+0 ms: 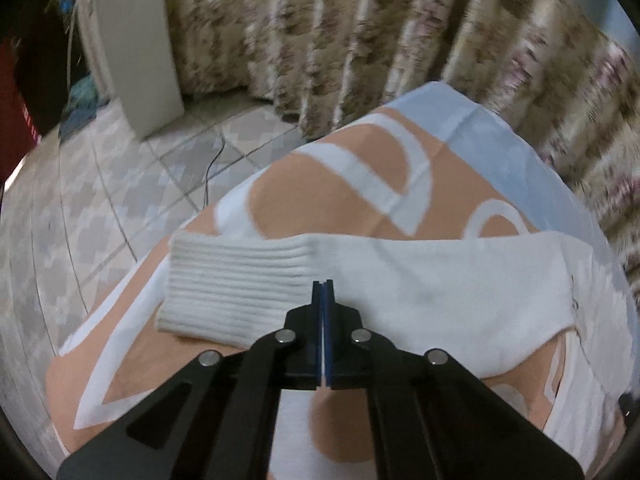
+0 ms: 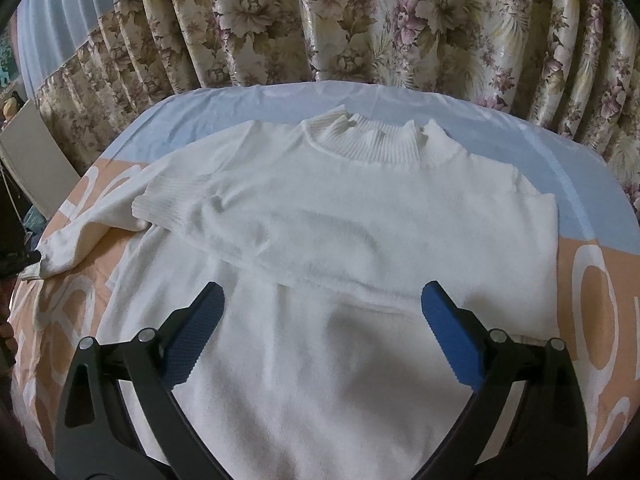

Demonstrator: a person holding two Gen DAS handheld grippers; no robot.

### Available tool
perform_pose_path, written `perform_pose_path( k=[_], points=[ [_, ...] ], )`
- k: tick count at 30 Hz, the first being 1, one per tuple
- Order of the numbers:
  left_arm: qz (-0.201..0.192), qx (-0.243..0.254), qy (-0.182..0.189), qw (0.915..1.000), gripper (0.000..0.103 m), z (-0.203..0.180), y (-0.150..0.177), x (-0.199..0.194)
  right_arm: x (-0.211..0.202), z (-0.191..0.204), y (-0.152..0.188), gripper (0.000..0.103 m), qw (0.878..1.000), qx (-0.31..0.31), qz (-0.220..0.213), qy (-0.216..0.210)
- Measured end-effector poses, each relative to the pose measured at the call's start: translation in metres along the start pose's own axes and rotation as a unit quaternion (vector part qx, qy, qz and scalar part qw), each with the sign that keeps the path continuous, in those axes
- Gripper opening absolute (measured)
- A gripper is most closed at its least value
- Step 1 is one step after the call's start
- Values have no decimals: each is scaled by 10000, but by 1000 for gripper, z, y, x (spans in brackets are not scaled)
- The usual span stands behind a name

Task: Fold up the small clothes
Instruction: 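Grasp the ribbed cuff with the left tool and lift it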

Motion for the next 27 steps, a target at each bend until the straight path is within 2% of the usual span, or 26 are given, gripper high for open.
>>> perform_pose_path(
  k=[3,7,12,16,20,21,25,27],
  points=[
    [-118,473,25,9988,0,-30,-2,-6,0,-4,1,98,10000,-18,-1,17],
    [-310,1208,124,9921,0,-83,-3,-15,0,-16,3,97,10000,32,-16,39],
    [-291,1504,444,9872,0,-133,-2,-16,1,-42,6,96,9995,316,-22,74],
    [-19,1247,631,9902,0,-138,8,-11,-2,-53,6,96,9989,461,-34,20],
    [348,604,830,9941,3,-108,11,-4,-4,-54,3,96,9992,397,-55,20],
    [420,399,905,9942,7,-97,12,-5,-3,-54,3,96,9992,408,-47,-2],
    [557,-570,1211,9894,41,-40,13,-10,-2,-49,4,96,9992,380,-54,-59],
    [564,-856,1181,9877,43,-16,12,-12,-1,-44,5,96,9994,345,-20,-89]
  ],
)
Point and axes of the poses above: each gripper's, at about its wrist camera, not at the fingertips, and x roughly the way its jaws point, z to its left, y to its underside, the point moved 4 cm from there along x, roughly the way its jaws point
